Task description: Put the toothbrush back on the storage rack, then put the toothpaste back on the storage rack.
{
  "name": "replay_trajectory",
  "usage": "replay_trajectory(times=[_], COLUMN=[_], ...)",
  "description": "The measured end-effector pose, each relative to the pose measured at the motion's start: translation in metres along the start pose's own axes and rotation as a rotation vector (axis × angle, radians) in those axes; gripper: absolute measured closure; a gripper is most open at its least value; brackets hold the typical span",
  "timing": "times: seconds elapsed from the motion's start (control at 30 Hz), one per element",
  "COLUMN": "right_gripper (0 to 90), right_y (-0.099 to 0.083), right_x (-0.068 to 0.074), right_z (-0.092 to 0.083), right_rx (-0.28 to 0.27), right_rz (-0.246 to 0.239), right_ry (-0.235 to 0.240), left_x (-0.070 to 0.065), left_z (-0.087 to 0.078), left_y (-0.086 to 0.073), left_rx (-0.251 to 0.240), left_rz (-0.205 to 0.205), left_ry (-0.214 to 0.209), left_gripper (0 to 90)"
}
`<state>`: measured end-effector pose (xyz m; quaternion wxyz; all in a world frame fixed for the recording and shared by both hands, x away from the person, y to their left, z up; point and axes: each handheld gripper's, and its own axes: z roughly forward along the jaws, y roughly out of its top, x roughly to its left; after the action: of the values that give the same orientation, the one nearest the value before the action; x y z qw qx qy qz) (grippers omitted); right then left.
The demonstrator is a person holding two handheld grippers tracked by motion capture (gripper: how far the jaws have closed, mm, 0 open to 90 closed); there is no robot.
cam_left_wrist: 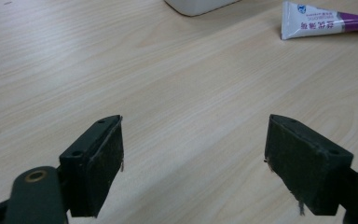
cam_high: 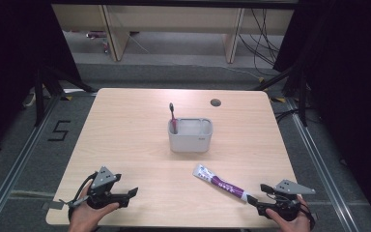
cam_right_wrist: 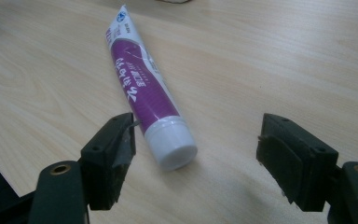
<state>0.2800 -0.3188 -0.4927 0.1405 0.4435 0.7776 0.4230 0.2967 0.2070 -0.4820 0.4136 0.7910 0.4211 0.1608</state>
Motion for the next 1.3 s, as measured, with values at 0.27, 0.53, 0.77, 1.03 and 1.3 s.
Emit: replay_trajectory(times=[0.27, 0.53, 0.77, 1.03, 1.3], right_gripper=[28.0, 28.0, 26.9, 25.0, 25.0], right_y=[0.0, -0.001, 0.003, 0.018, 0.038], right_x=[-0.002, 0.002, 0.003, 0.01, 0.016], right_z=[0.0, 0.0, 0.001, 0.007, 0.013], right_rx=[-0.001, -0.001, 0.003, 0.034, 0.064], right_rz=[-0.008, 0.016, -0.022, -0.037, -0.141], right_ry=[-0.006, -0.005, 0.005, 0.034, 0.054], left_x=[-0.004, -0.016, -0.019, -0.015, -0.013], left_z=[-0.005, -0.005, -0.004, -0.006, -0.006], left_y=[-0.015, -0.027, -0.031, -0.032, -0.035], left_rx=[0.028, 0.068, 0.065, 0.066, 0.072], left_rz=[0.038, 0.107, 0.094, 0.119, 0.108], left_ry=[0.015, 0.008, 0.003, -0.003, 0.002], left_gripper=[19.2, 19.1, 16.9, 16.4, 16.4])
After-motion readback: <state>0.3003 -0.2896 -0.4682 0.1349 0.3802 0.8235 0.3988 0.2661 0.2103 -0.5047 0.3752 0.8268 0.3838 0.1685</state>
